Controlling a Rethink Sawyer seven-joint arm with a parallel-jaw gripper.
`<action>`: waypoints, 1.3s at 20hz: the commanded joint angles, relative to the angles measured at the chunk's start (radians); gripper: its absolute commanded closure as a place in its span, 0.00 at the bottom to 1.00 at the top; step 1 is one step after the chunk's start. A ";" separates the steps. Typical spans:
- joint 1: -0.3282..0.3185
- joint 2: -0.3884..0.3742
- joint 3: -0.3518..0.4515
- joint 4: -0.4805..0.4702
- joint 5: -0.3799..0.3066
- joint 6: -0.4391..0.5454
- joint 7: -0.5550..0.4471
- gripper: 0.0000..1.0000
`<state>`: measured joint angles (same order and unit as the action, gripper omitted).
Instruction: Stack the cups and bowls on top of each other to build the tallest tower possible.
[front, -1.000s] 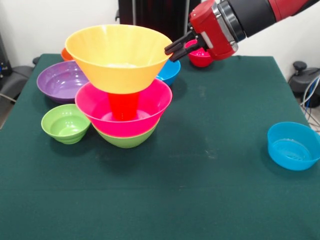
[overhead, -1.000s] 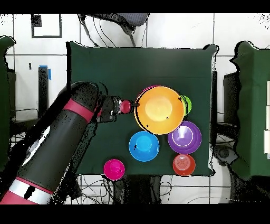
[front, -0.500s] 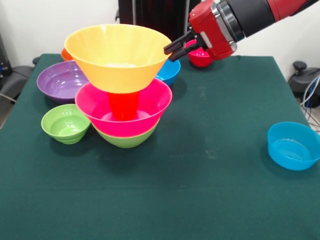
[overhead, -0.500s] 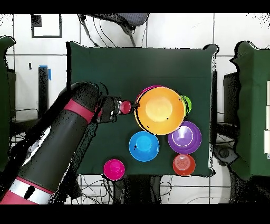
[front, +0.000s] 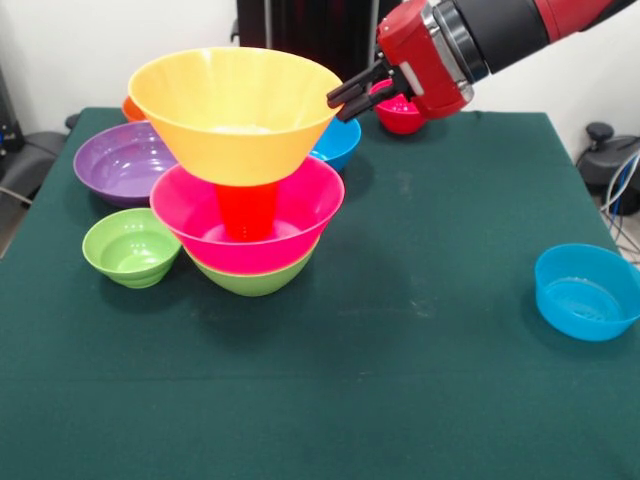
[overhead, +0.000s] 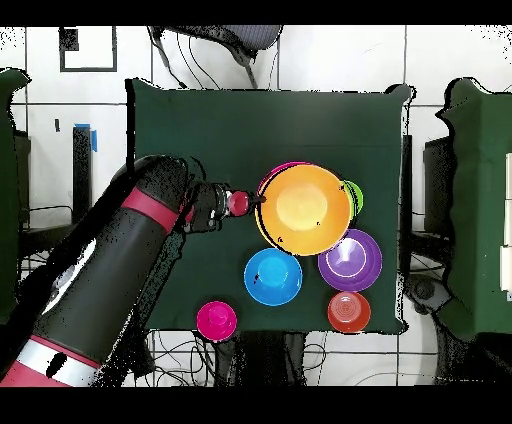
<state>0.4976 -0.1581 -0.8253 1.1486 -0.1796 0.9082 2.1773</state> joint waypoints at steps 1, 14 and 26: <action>-0.001 -0.010 0.061 0.010 -0.015 0.002 0.115 1.00; -0.004 -0.013 0.064 0.008 -0.018 0.000 0.105 1.00; -0.003 -0.012 0.066 0.003 -0.022 -0.001 0.096 0.00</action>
<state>0.4975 -0.1753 -0.8362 1.1486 -0.1801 0.9084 2.1773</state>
